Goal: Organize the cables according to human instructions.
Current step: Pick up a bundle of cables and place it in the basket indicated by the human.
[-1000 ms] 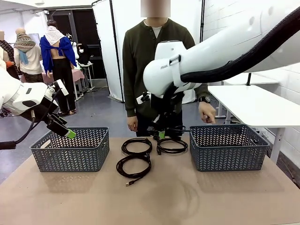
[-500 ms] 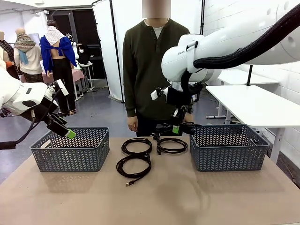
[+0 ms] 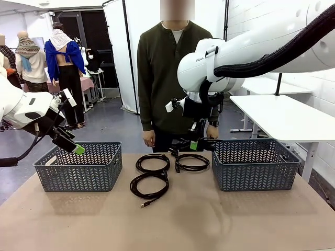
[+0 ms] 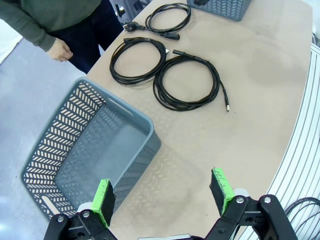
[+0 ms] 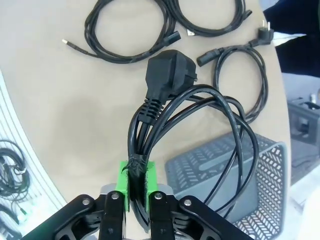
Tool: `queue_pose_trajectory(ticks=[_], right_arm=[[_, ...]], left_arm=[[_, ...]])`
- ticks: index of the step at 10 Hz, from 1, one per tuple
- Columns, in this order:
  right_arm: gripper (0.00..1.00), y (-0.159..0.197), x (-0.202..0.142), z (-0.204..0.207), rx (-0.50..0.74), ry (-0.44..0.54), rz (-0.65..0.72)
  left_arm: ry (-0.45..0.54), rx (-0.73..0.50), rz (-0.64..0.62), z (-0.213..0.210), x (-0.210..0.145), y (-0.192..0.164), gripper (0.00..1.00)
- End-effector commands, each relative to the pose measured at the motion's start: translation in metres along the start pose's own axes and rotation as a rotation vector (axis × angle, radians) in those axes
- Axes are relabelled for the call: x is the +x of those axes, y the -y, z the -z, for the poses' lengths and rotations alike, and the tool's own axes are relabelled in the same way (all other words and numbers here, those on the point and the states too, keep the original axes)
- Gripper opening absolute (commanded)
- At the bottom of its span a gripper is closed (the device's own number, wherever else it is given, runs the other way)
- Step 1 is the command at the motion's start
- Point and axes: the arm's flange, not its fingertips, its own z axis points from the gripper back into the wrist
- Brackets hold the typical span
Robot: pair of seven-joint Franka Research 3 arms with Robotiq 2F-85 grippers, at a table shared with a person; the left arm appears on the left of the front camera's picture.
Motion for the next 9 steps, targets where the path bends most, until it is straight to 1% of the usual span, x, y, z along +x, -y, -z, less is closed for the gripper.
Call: queue_pose_trajectory(ticks=[1, 3, 4, 6, 8, 9], right_arm=[[0.0, 0.005, -0.007, -0.008, -0.024, -0.004, -0.035], [0.0, 0.02, -0.037, -0.028, -0.071, -0.028, -0.097], [0.0, 0.029, -0.053, -0.035, -0.085, -0.022, -0.128], [0.0, 0.045, -0.089, -0.046, -0.051, -0.009, -0.176], [0.0, 0.07, -0.127, -0.06, -0.046, 0.023, -0.152], [0.0, 0.079, -0.141, -0.063, -0.03, 0.027, -0.164]], left_arm=[[0.007, -0.009, 0.003, 0.001, -0.002, -0.002, 1.0], [0.007, -0.009, 0.003, 0.001, -0.002, -0.002, 1.0], [0.007, -0.009, 0.003, 0.001, -0.002, -0.002, 1.0], [0.007, -0.009, 0.003, 0.001, -0.002, -0.002, 1.0], [0.007, -0.009, 0.003, 0.001, -0.002, -0.002, 1.0], [0.007, -0.009, 0.003, 0.001, -0.002, -0.002, 1.0]])
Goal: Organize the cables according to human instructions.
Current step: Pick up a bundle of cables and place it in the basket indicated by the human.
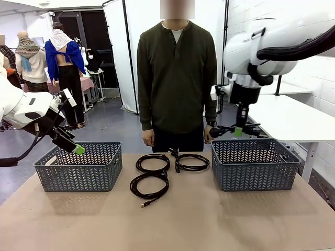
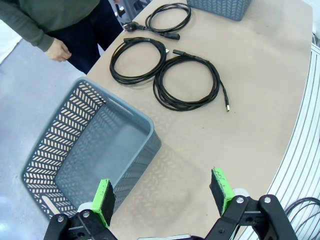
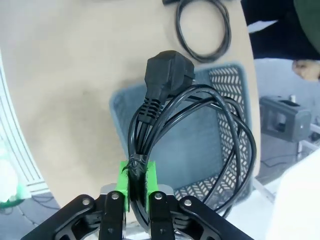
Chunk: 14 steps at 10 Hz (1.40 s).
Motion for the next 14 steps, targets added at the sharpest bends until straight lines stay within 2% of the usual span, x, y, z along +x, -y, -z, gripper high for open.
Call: queue_pose_trajectory(ticks=[1, 4, 8, 14], right_arm=[[0.0, 0.007, -0.022, -0.001, 0.01, 0.024, -0.035], [0.0, 0.015, -0.049, 0.016, -0.034, 0.033, -0.152], [0.0, 0.024, -0.061, 0.04, -0.041, 0.048, -0.262], [0.0, 0.053, -0.059, 0.066, 0.018, 0.021, -0.273]], left_arm=[[0.007, -0.01, 0.003, 0.001, -0.002, -0.003, 1.0], [0.007, -0.01, 0.003, 0.001, -0.002, -0.003, 1.0], [0.007, -0.01, 0.003, 0.001, -0.002, -0.003, 1.0], [0.007, -0.01, 0.003, 0.001, -0.002, -0.003, 1.0]])
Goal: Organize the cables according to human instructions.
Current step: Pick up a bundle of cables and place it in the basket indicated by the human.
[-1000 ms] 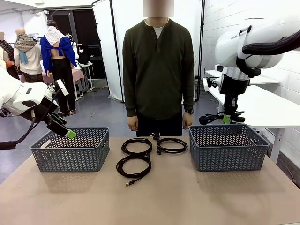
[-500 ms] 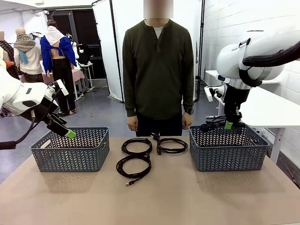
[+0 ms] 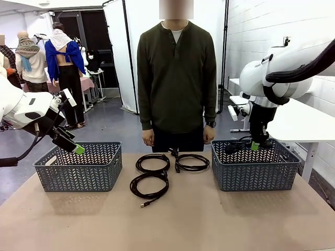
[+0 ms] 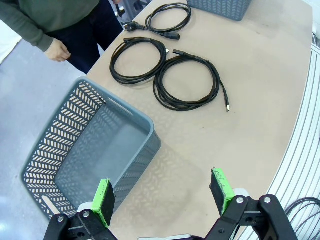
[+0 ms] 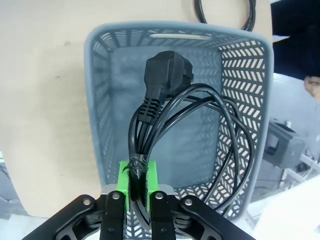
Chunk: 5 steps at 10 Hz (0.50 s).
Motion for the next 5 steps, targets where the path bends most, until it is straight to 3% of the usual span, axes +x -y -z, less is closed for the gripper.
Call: queue_pose_trajectory(ticks=[1, 4, 5], right_arm=[[0.0, 0.018, -0.003, 0.0, -0.001, 0.03, -0.034], [0.0, 0.028, -0.001, 0.009, 0.02, 0.024, -0.015], [0.19, 0.029, -0.002, 0.009, 0.029, 0.027, -0.008]], left_arm=[[0.007, -0.01, 0.003, 0.001, -0.002, -0.003, 1.0], [0.007, -0.01, 0.003, 0.001, -0.002, -0.003, 1.0], [0.007, -0.01, 0.003, 0.001, -0.002, -0.003, 1.0]])
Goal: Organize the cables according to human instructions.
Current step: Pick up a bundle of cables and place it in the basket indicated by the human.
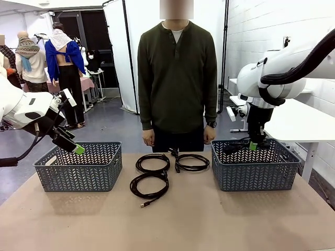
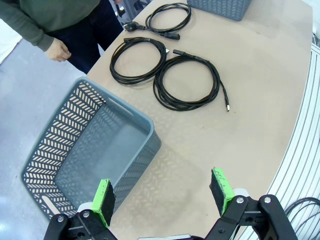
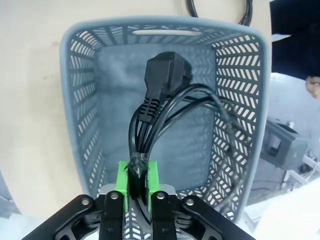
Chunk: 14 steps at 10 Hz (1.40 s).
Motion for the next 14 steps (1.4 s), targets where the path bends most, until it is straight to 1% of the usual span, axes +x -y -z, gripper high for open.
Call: queue_pose_trajectory(ticks=[1, 4, 5, 10, 11, 12, 14], right_arm=[[0.39, 0.007, -0.001, -0.004, 0.014, 0.022, -0.009], [0.97, 0.01, -0.001, -0.005, 0.022, 0.018, 0.025], [1.0, 0.012, 0.0, -0.01, 0.018, 0.023, 0.044], [1.0, 0.018, 0.003, -0.018, 0.045, -0.006, 0.071], [1.0, 0.018, 0.006, -0.019, 0.03, -0.019, 0.095], [1.0, 0.011, 0.0, -0.018, 0.024, 0.001, 0.055], [1.0, 0.011, 0.0, -0.018, 0.024, 0.001, 0.055]], left_arm=[[0.007, -0.01, 0.003, 0.001, -0.002, -0.003, 1.0], [0.007, -0.01, 0.003, 0.001, -0.002, -0.003, 1.0], [0.007, -0.01, 0.003, 0.001, -0.002, -0.003, 1.0], [0.007, -0.01, 0.003, 0.001, -0.002, -0.003, 1.0], [0.007, -0.01, 0.003, 0.001, -0.002, -0.003, 1.0], [0.007, -0.01, 0.003, 0.001, -0.002, -0.003, 1.0], [0.007, -0.01, 0.003, 0.001, -0.002, -0.003, 1.0]])
